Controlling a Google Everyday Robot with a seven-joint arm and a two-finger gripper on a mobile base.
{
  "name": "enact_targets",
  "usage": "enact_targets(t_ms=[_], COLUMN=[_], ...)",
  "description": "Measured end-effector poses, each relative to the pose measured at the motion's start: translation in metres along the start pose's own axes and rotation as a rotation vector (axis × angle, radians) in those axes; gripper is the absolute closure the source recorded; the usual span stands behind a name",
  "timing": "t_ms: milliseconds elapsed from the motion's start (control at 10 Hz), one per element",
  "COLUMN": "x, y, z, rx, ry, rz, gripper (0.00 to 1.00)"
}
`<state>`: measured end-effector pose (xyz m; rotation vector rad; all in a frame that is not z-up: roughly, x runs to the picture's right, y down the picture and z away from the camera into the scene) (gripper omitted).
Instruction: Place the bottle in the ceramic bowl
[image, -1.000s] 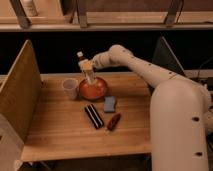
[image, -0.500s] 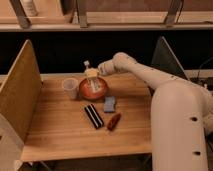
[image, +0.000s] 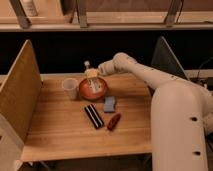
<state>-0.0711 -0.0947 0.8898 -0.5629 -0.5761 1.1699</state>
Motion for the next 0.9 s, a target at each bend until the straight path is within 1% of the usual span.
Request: enact_targets(t_ms=[100,300,400,600,900], x=[-0.0002,-0.0002,-0.0002,-0.0003,-0.0003], y=[0.0002,0.0001,0.0001,0.0001,0.0000], z=[0.0001,0.0000,0.0000,0.0000,-0.0001], rx=[0.000,0.000,0.000,0.000,0.000], ry=[0.000,0.000,0.000,0.000,-0.001], rz=[0.000,0.000,0.000,0.000,0.000], gripper=[0.59,0.41,0.27,0.20,0.20])
